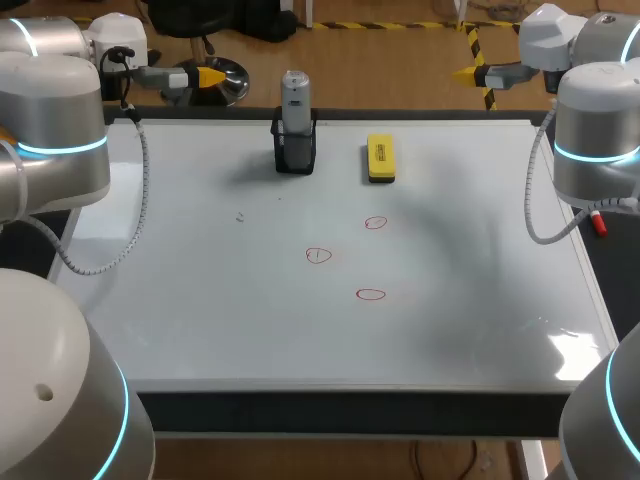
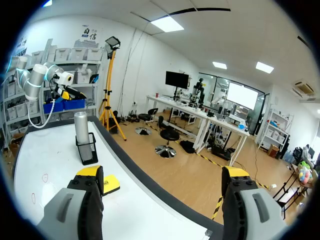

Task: Pick up the inspection probe, press it on each red-marked spot on the whiteboard one by one, put down the probe, pick up the eraser, and wipe off all the red marks.

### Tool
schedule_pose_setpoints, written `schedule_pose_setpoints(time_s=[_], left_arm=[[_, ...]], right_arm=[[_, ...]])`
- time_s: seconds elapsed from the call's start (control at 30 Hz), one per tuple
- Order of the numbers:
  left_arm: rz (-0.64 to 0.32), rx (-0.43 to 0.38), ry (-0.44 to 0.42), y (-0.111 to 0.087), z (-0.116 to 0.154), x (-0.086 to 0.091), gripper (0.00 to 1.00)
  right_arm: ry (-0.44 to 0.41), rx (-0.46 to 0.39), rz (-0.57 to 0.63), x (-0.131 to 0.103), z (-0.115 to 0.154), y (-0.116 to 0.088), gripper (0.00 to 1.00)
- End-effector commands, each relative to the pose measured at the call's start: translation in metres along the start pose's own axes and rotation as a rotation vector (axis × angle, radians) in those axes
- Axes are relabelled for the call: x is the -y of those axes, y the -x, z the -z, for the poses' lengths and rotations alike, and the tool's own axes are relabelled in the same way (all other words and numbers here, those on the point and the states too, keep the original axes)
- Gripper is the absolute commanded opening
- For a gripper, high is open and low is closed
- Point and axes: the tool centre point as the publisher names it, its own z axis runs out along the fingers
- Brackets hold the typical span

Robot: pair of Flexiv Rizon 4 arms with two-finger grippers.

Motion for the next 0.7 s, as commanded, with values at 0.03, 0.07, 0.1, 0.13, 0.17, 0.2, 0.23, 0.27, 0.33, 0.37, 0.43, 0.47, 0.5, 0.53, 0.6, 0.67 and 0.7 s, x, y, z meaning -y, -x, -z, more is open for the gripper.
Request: schedule_pose_setpoints(time_s=[0.03, 0.07, 0.1, 0.13, 0.17, 0.2, 0.23, 0.27, 0.33, 0.37, 0.43, 0.47, 0.5, 0.53, 0.6, 0.67, 0.7], left_arm=[[0.0, -0.001, 0.001, 0.0003, 0.0001, 0.0, 1.0], [0.0, -0.001, 0.001, 0.0003, 0.0001, 0.0, 1.0], [0.0, -0.001, 0.001, 0.0003, 0.0001, 0.0, 1.0], [0.0, -0.001, 0.001, 0.0003, 0.0001, 0.0, 1.0], [0.0, -0.001, 0.001, 0.0003, 0.0001, 0.0, 1.0], [0.0, -0.001, 0.001, 0.0003, 0.0001, 0.0, 1.0], [0.0, -0.001, 0.001, 0.0003, 0.0001, 0.0, 1.0], [0.0, -0.001, 0.001, 0.0003, 0.0001, 0.0, 1.0], [0.0, -0.001, 0.001, 0.0003, 0.0001, 0.0, 1.0], [0.0, -0.001, 0.001, 0.0003, 0.0001, 0.0, 1.0], [0.0, -0.001, 0.001, 0.0003, 0.0001, 0.0, 1.0], [0.0, -0.001, 0.001, 0.0003, 0.0001, 0.0, 1.0], [0.0, -0.001, 0.001, 0.0003, 0.0001, 0.0, 1.0], [0.0, -0.001, 0.001, 0.0003, 0.0001, 0.0, 1.0], [-0.007, -0.009, 0.004, -0.0001, -0.0011, 0.0005, 1.0], [-0.025, -0.057, -0.008, -0.0019, -0.0037, 0.0012, 1.0], [-0.043, -0.082, -0.014, -0.0024, -0.0055, 0.0014, 1.0]], right_arm=[[0.001, 0.0, 0.0, 0.0002, -0.0002, 0.0003, 1.0], [0.001, 0.0, 0.0, 0.0002, -0.0002, 0.0003, 1.0], [0.001, 0.0, 0.0, 0.0002, -0.0002, 0.0003, 1.0], [0.001, 0.0, 0.0, 0.0002, -0.0002, 0.0003, 1.0], [0.001, 0.0, 0.0, 0.0002, -0.0002, 0.0003, 1.0], [0.001, 0.0, 0.0, 0.0002, -0.0002, 0.0003, 1.0], [0.001, 0.0, 0.0, 0.0002, -0.0002, 0.0003, 1.0], [0.001, 0.0, 0.0, 0.0002, -0.0002, 0.0003, 1.0], [0.001, 0.0, 0.0, 0.0002, -0.0002, 0.0003, 1.0], [0.001, 0.0, 0.0, 0.0002, -0.0002, 0.0003, 1.0], [0.001, 0.0, 0.0, 0.0002, -0.0002, 0.0003, 1.0], [0.001, 0.0, 0.0, 0.0002, -0.0002, 0.0003, 1.0], [0.001, 0.0, 0.0, 0.0002, -0.0002, 0.0003, 1.0], [0.001, 0.0, 0.0, 0.0002, -0.0002, 0.0003, 1.0], [0.001, 0.0, 0.0, 0.0002, -0.0002, 0.0003, 1.0], [0.001, 0.0, 0.0, 0.0002, -0.0002, 0.0003, 1.0], [0.001, 0.0, 0.0, 0.0002, -0.0002, 0.0003, 1.0]])
